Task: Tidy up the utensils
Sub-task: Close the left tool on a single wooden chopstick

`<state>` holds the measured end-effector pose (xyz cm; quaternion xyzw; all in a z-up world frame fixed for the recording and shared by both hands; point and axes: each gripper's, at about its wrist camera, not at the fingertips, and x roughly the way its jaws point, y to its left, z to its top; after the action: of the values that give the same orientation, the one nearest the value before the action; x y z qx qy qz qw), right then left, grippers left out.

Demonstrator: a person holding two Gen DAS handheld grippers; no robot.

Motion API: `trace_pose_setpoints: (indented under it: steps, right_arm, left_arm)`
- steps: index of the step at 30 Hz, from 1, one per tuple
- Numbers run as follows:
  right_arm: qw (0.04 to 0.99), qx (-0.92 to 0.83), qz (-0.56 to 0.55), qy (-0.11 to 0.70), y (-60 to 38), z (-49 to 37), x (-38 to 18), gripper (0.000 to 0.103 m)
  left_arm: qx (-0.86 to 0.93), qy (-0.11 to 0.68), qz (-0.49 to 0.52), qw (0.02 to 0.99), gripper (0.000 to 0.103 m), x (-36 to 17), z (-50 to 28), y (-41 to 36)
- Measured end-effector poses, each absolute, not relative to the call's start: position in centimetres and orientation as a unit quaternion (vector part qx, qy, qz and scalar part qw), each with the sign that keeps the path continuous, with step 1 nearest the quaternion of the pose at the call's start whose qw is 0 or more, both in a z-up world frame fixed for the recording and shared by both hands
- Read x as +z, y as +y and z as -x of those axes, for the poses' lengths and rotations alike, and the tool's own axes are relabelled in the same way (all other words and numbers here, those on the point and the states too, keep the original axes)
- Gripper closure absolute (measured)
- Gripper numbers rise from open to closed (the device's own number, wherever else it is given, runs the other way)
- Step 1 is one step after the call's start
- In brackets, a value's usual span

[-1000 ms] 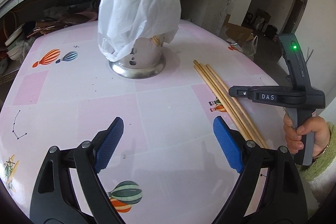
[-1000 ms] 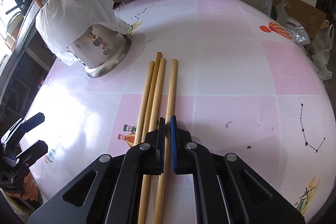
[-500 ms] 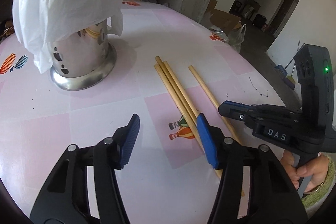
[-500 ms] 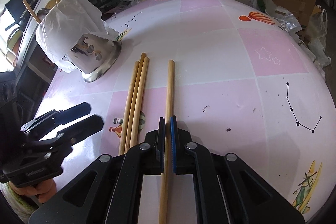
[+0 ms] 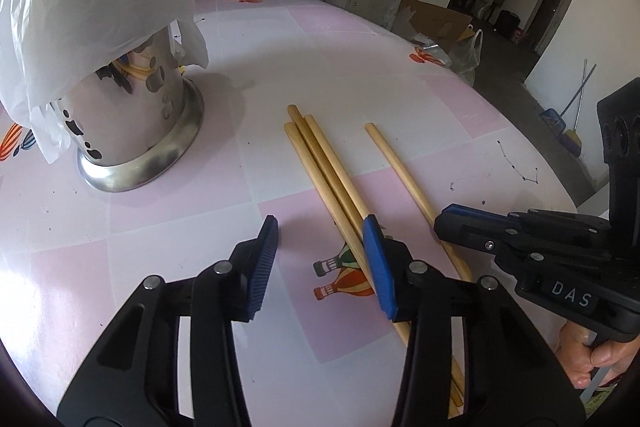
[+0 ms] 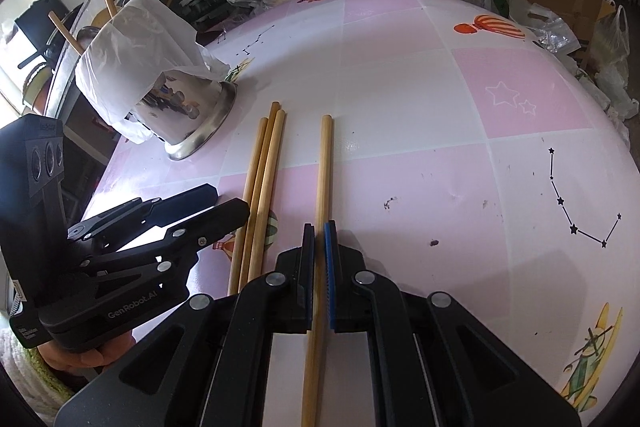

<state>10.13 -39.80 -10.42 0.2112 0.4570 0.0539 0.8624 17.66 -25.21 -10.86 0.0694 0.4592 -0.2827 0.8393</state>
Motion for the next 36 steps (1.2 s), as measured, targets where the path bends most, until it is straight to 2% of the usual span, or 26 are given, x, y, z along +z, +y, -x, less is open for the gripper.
trace_pose_setpoints:
  steps: [15, 27, 36]
  right_arm:
    - [0.862, 0.052, -0.209, 0.459, -39.7, -10.2, -10.3, 0.098]
    - [0.862, 0.045, -0.199, 0.464, -39.5, -10.2, -10.2, 0.098]
    - [0.86, 0.04, -0.2, 0.468, -39.4, -10.2, -10.1, 0.098]
  left_arm:
    - [-0.247, 0.464, -0.099, 0.845, 0.064, -11.0, -17.7, -24.5]
    - [-0.23, 0.461, -0.123, 0.849, 0.075, -11.0, -17.2, -23.6]
    - [-0.221, 0.464, -0.12, 0.849, 0.087, -10.8, -16.8, -22.1]
